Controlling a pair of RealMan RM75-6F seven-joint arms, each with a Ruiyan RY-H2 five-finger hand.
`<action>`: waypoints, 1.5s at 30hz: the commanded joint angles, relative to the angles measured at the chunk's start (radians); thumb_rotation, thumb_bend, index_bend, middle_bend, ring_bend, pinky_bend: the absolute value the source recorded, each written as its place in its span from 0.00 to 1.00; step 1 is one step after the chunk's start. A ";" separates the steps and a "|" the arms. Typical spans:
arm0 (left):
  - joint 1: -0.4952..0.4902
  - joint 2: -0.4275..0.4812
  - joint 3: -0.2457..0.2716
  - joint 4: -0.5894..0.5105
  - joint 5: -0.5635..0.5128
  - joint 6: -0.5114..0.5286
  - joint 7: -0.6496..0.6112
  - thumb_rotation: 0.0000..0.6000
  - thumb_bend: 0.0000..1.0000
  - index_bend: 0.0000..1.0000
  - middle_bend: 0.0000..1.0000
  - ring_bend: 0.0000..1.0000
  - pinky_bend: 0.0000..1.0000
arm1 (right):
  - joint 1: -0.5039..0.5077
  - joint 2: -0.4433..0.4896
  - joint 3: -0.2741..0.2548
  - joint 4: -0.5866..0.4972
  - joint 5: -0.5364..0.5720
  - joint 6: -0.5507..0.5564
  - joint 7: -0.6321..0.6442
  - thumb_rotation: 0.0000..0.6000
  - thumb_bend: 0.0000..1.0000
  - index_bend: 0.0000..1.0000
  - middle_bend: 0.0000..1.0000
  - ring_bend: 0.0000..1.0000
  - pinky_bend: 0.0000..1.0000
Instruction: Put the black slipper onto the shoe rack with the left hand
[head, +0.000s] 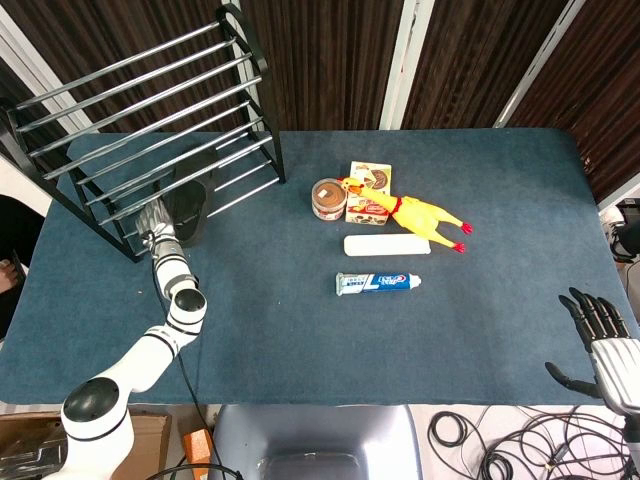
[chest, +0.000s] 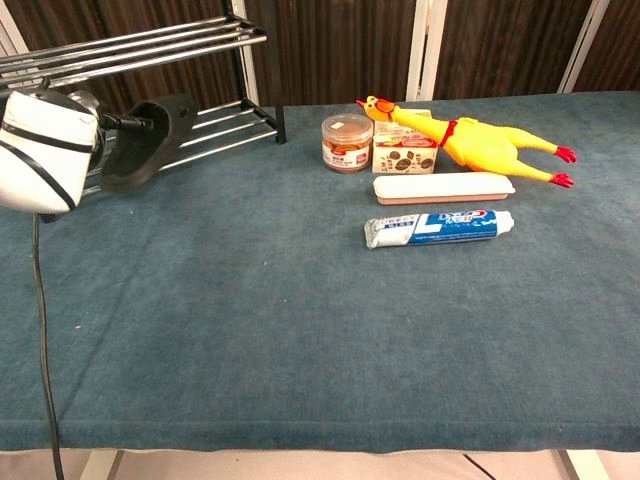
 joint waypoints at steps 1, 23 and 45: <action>-0.002 -0.007 0.000 0.009 0.014 -0.009 -0.012 0.60 0.26 0.00 0.14 0.13 0.30 | 0.000 0.001 0.000 0.000 0.000 0.000 0.000 1.00 0.15 0.00 0.00 0.00 0.00; 0.266 0.188 0.228 -0.595 0.292 0.140 -0.047 0.62 0.53 0.00 0.16 0.16 0.30 | -0.003 0.008 -0.003 -0.007 -0.006 0.001 0.006 1.00 0.15 0.00 0.00 0.00 0.00; 0.339 0.269 0.338 -0.721 0.275 0.186 -0.003 0.74 0.59 0.00 0.15 0.14 0.28 | -0.003 0.003 -0.006 -0.011 -0.012 -0.002 -0.015 1.00 0.15 0.00 0.00 0.00 0.00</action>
